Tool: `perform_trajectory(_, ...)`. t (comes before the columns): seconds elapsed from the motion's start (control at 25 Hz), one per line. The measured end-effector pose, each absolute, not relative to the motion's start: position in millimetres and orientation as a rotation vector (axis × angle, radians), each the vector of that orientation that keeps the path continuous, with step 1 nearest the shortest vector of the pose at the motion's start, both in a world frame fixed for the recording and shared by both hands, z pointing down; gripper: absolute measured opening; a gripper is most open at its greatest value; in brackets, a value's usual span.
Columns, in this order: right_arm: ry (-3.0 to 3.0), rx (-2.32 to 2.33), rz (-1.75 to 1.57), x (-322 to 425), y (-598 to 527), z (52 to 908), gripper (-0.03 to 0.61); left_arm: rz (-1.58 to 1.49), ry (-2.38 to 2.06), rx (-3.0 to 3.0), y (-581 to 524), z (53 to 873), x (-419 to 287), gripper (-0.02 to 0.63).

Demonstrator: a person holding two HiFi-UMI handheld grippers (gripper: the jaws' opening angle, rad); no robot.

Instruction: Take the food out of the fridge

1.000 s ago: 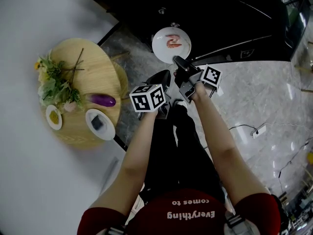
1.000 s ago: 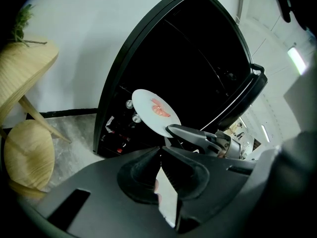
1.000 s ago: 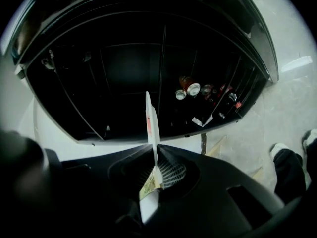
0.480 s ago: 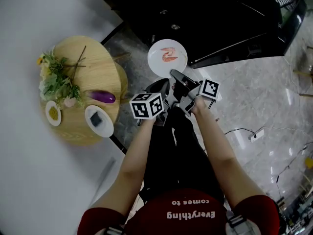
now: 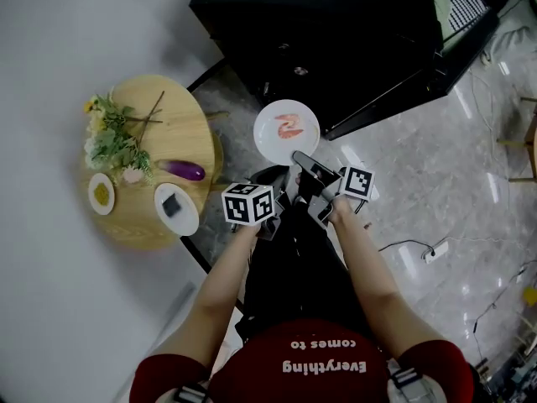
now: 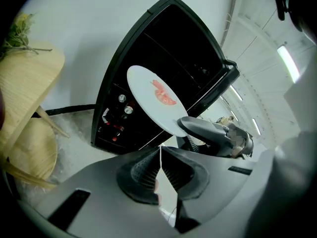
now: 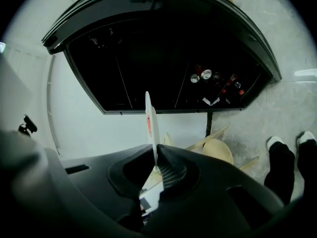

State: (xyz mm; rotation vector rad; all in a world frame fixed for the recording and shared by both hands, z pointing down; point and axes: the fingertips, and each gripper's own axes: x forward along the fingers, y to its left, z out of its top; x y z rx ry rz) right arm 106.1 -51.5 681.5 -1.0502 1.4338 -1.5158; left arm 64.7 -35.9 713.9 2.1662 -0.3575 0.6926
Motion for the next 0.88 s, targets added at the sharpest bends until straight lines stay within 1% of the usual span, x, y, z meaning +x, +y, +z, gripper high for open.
perform_trajectory(0.52, 1.432, -1.051, -1.534, 101, 11, 624, 0.025, 0.728, -0.313, 2.211, 24, 639, 50, 0.009)
perform_trajectory(0.88, 1.415, -1.044, -1.553, 104, 53, 595, 0.025, 0.721, -0.246, 2.242, 69, 601, 59, 0.009)
